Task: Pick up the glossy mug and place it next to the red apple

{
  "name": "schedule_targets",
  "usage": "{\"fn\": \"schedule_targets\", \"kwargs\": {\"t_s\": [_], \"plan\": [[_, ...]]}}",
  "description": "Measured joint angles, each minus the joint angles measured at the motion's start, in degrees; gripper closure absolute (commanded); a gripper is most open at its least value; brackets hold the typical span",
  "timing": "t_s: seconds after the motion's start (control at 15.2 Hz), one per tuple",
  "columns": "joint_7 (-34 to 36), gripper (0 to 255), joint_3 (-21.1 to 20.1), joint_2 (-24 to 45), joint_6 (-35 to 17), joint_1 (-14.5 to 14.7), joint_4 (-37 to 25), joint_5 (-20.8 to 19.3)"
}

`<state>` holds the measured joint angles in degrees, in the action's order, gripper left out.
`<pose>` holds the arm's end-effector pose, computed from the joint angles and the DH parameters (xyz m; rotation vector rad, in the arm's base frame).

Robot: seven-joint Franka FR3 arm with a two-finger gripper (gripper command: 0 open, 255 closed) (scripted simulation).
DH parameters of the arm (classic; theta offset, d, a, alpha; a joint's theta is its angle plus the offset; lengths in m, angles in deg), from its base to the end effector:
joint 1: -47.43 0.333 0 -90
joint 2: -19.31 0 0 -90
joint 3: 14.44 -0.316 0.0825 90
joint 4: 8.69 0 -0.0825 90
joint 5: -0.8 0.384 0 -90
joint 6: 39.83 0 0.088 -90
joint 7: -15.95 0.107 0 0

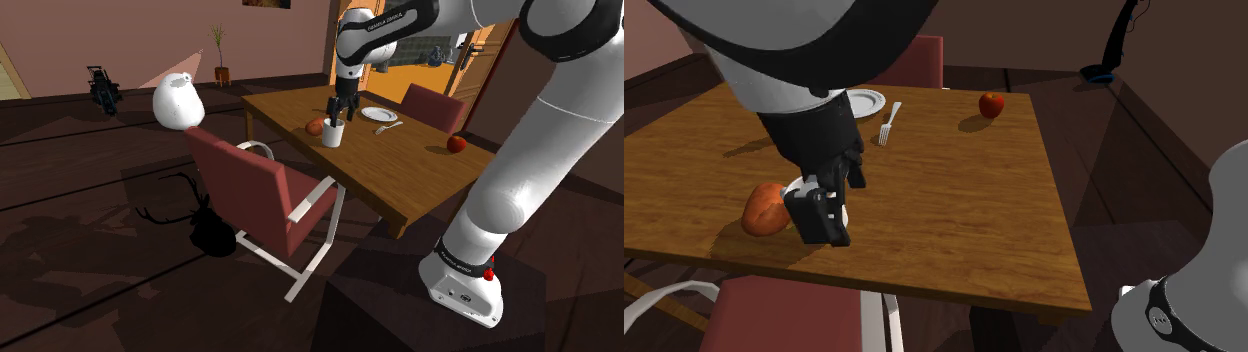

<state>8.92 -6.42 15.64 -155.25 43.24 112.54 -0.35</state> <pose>0.5124 -0.1129 0.4386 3.1359 -0.1271 -0.0611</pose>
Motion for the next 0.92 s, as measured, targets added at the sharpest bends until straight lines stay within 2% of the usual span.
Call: {"fn": "schedule_targets", "kwargs": {"t_s": [0.4, 0.59, 0.92], "plan": [[-2.06, 0, 1.06, 13.12, -2.98, -1.20, -10.88, 0.04], [-3.12, 0, 1.46, 19.34, -2.75, -2.03, -17.71, 0.22], [-3.47, 0, 1.52, 22.35, -5.76, -2.41, -17.82, 0.39]]}}
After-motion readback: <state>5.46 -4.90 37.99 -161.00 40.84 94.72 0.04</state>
